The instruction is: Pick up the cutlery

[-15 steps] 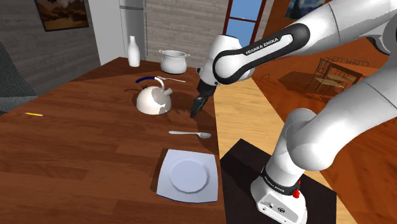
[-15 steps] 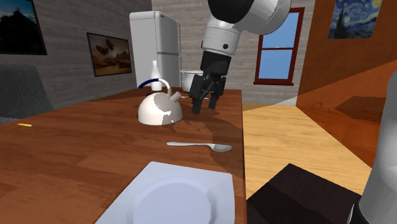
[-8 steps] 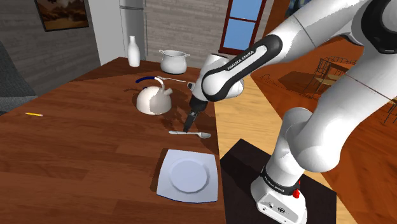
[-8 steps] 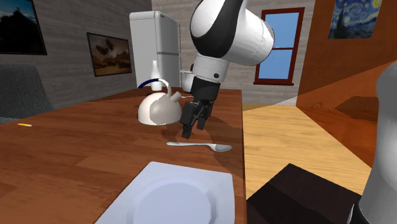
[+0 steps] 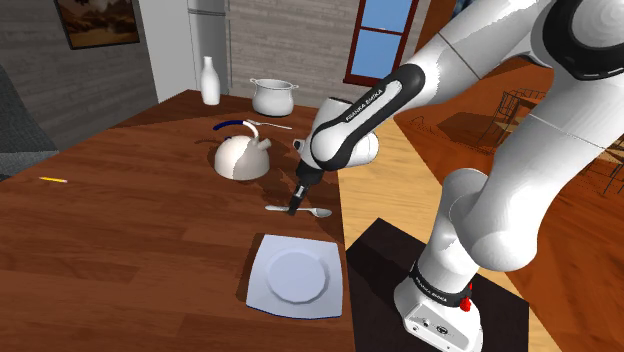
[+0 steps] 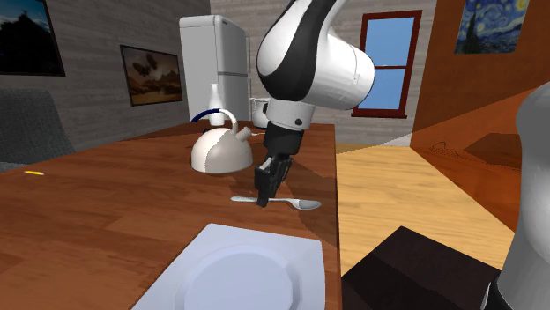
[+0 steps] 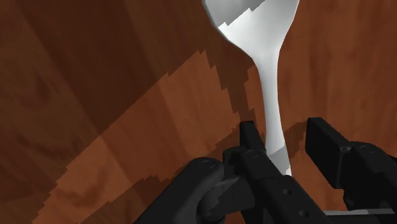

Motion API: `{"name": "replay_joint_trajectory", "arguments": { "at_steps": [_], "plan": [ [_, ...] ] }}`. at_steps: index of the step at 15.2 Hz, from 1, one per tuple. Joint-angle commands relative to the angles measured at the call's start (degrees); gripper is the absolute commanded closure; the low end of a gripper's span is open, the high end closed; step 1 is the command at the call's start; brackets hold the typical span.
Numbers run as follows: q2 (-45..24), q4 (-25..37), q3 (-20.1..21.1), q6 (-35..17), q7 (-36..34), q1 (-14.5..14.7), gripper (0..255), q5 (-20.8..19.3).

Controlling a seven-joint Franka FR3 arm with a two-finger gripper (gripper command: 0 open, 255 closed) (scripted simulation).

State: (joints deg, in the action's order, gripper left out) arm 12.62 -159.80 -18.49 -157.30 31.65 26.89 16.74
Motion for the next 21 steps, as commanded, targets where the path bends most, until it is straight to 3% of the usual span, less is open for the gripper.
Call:
{"name": "replay_joint_trajectory", "arguments": {
  "at_steps": [1,8,14,21],
  "plan": [
    [-0.09,-0.01,-0.04,-0.11,0.09,0.07,255,0.11],
    [-0.03,0.02,-0.11,0.00,0.17,-0.03,255,0.03],
    [5.16,0.90,1.96,5.77,-4.30,-3.06,255,-5.09],
    [10.26,2.80,3.68,12.59,-7.54,-5.21,255,-8.37]
  ]
}}
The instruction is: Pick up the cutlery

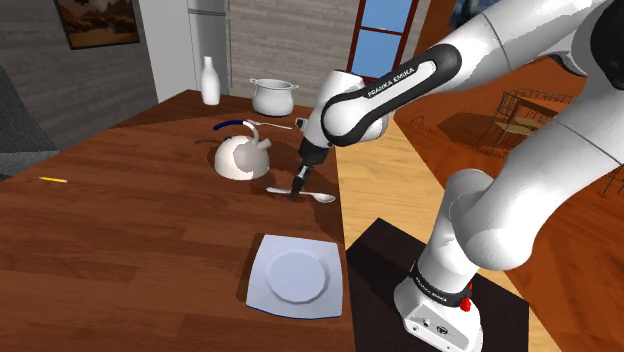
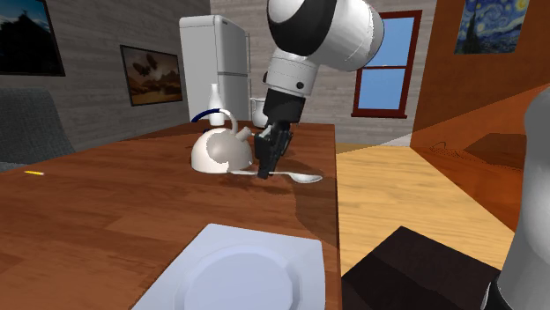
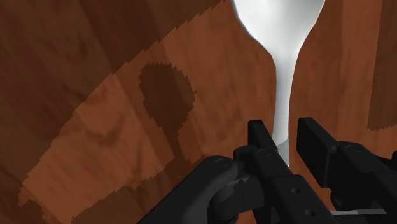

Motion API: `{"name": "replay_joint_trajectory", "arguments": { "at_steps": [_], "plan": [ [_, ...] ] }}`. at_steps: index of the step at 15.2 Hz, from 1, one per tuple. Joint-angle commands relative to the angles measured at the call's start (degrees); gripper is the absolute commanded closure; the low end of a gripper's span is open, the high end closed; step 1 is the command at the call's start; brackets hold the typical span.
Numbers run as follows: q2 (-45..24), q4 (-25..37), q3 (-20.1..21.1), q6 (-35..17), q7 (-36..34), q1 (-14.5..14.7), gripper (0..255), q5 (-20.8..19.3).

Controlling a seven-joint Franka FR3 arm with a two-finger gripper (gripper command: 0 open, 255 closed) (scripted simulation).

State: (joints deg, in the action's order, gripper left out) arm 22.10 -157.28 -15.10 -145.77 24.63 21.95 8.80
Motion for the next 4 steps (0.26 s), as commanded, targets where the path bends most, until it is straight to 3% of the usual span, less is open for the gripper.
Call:
{"name": "replay_joint_trajectory", "arguments": {
  "at_steps": [1,4],
  "plan": [
    [1.42,0.62,0.49,2.03,-0.87,-0.50,255,-0.76],
    [2.14,1.02,0.72,3.13,-1.27,-0.74,255,-1.11]
  ]
}}
